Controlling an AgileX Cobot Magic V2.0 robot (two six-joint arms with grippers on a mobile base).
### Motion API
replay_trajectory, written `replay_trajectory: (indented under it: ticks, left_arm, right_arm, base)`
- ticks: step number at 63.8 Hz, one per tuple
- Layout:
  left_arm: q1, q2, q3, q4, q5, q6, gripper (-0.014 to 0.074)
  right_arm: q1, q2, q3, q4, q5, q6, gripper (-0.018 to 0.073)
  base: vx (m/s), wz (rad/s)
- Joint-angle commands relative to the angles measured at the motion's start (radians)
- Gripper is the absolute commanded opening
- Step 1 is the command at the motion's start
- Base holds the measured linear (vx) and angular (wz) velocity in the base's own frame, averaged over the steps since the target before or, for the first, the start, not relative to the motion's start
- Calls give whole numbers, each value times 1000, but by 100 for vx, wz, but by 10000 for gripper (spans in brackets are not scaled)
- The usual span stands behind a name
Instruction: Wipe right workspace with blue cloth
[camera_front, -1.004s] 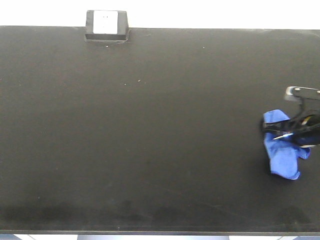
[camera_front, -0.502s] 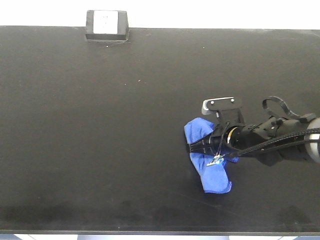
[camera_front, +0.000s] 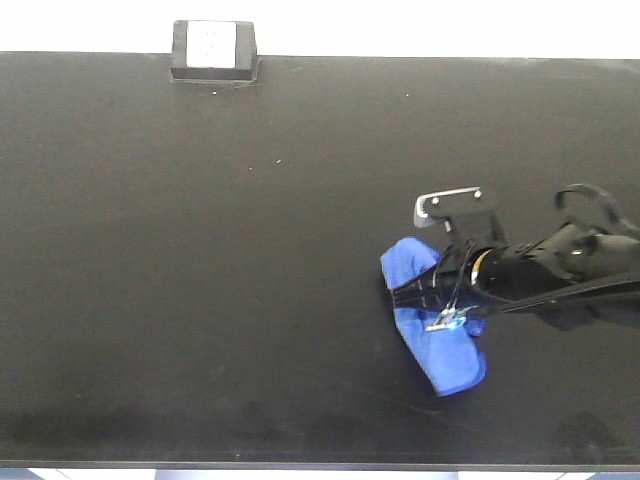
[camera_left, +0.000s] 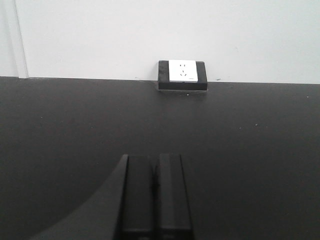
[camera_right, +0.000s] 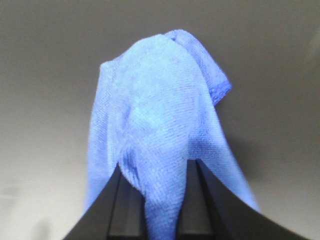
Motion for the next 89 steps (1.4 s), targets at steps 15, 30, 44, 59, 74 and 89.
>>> replay_trajectory:
  ticks: [15, 30, 44, 59, 74, 89]
  left_arm:
    - [-5, -16, 30, 1, -83, -8, -6]
    - [-5, -16, 30, 1, -83, -8, -6]
    - [-5, -16, 30, 1, -83, -8, -6]
    - [-5, -16, 30, 1, -83, -8, -6]
    - [-5, -16, 30, 1, -83, -8, -6]
    - [-5, -16, 30, 1, -83, -8, -6]
  right_arm:
    - [0, -185, -21, -14, -7, -16, 533]
    - [1, -380, -21, 3, 122, -18, 573]
    - [1, -566, -21, 3, 215, -14, 573]
    - [1, -684, -21, -12, 219, -14, 573]
    - [-2, -724, -20, -130, 234, -20, 534]
    - [-217, -890, -18, -35, 277, -23, 429]
  base:
    - [0, 0]
    - [0, 0]
    - [0, 0]
    - [0, 0]
    - [0, 0]
    - [0, 0]
